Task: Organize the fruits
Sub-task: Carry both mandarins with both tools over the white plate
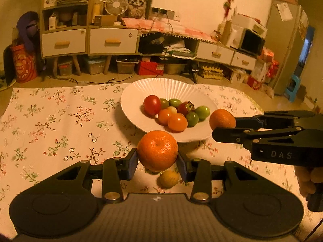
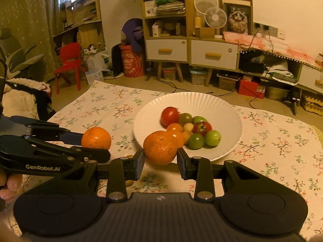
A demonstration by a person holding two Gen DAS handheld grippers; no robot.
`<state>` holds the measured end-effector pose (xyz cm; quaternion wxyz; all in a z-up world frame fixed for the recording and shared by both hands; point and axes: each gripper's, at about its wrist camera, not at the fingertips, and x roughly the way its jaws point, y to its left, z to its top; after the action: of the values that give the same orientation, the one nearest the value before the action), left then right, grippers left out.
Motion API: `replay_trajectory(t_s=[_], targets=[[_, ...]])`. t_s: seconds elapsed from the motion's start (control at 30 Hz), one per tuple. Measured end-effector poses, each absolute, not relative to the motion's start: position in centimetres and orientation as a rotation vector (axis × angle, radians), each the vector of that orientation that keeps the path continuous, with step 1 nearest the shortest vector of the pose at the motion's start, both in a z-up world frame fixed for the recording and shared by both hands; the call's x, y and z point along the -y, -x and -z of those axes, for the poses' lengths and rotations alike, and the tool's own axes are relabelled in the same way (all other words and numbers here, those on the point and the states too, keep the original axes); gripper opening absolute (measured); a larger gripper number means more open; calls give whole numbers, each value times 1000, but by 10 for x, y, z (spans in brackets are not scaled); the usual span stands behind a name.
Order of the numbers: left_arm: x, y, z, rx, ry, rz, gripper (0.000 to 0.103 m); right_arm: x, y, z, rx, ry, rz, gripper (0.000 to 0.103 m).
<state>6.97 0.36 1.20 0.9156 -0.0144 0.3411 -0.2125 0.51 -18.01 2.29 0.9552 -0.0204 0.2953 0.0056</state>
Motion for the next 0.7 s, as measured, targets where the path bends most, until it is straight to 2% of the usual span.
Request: replay_trajectory(t_s=[0.7], targets=[[37,-132,-2,-721,-117,456,32,204,-31,-8,-676,31,12,32]])
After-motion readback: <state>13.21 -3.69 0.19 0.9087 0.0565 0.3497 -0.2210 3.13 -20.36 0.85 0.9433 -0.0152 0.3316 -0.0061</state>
